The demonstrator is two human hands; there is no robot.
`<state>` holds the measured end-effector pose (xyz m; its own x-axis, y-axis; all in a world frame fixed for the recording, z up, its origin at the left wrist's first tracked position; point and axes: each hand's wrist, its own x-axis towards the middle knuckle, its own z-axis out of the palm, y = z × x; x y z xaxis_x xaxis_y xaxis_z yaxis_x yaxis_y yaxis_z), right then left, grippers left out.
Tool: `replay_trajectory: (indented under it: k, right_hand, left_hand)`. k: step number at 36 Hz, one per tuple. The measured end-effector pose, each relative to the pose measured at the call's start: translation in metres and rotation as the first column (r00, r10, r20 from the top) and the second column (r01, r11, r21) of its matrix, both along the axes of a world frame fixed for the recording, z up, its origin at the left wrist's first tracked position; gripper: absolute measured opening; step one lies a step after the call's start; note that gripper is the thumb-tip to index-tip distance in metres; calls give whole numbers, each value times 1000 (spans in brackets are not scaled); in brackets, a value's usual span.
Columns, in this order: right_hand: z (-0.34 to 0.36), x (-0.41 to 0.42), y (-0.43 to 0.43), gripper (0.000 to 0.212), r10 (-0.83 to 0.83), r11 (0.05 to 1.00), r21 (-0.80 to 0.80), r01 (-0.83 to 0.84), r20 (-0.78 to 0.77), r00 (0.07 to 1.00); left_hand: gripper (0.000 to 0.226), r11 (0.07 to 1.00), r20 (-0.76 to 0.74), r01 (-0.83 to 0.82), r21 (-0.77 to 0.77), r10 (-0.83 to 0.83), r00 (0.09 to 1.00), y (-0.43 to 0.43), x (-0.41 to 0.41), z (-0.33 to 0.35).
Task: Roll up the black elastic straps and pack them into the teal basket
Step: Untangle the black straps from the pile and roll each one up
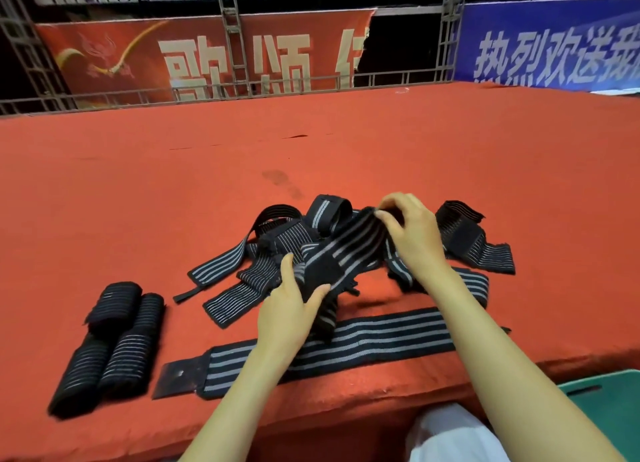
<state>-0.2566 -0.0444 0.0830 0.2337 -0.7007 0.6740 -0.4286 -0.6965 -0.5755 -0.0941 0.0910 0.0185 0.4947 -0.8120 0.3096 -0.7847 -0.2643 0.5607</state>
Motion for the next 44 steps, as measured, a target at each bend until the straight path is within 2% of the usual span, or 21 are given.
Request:
replay_trajectory:
  k: [2,3,5,7,9,11,13,15,18,20,22,25,28,32,34,37,41,44]
  right_hand:
    - [7,9,6,6,64,998,-13,-63,32,997]
    - [9,13,9,8,107,994,-5,-107,47,993]
    - [14,20,18,14,231,971,47,-235,83,969]
    - [18,27,26,21,371,915,116,-387,137,918]
    - [22,34,32,26,465,854,176,-489,163,870]
    - [27,41,35,28,508,819,201,-538,182,842]
    - [32,47,38,28,523,793,209,-573,249,815]
    - [35,51,39,26,517,782,199,-590,322,793]
    - [31,55,40,32,457,809,210,-548,362,813]
    - [25,55,43,42,410,781,307,-543,404,818]
    - [16,52,47,44,419,718,432,-546,358,834]
    - [-7,49,54,36,555,617,577,-536,164,816]
    - [-32,49,56,20,537,641,623,-448,53,842]
    - [-45,42,50,15,500,625,655,-425,82,862]
    - [-37,35,40,12,448,695,600,-396,69,891]
    - [-13,24,23,10,294,867,430,-252,-34,955]
    - [26,5,14,18,152,963,226,-146,-11,988]
    - [36,5,11,17,198,971,167,-169,-179,964]
  left_hand:
    - [76,980,146,-100,172,75,986,7,3,13]
    - [72,977,174,-128,171,98,980,10,5,19]
    - [57,992,172,-121,-17,122,977,14,11,31]
    - [44,973,142,3,-231,31,989,13,19,41]
    - [39,923,27,145,-357,-145,989,9,25,55]
    - [32,887,-109,230,-399,-295,949,7,24,70]
    - [23,878,-203,271,-396,-371,906,5,22,80]
    - [17,870,-229,273,-411,-388,893,3,22,83]
    - [9,846,-198,223,-484,-354,914,1,20,87]
    - [4,824,-288,126,-553,-330,899,-2,25,88]
    - [3,814,-472,13,-581,-350,809,-5,33,90]
    - [4,810,-649,-105,-577,-377,661,-5,41,95]
    - [6,777,-687,-204,-596,-361,631,-2,45,102]
    - [12,727,-684,-301,-617,-306,663,-1,61,98]
    - [15,716,-707,-350,-604,-277,651,2,68,92]
    - [20,697,-728,-411,-588,-235,644,10,75,80]
    - [48,786,-695,-335,-520,-161,701,20,81,57]
    - [57,856,-573,-267,-444,-42,818,29,77,39]
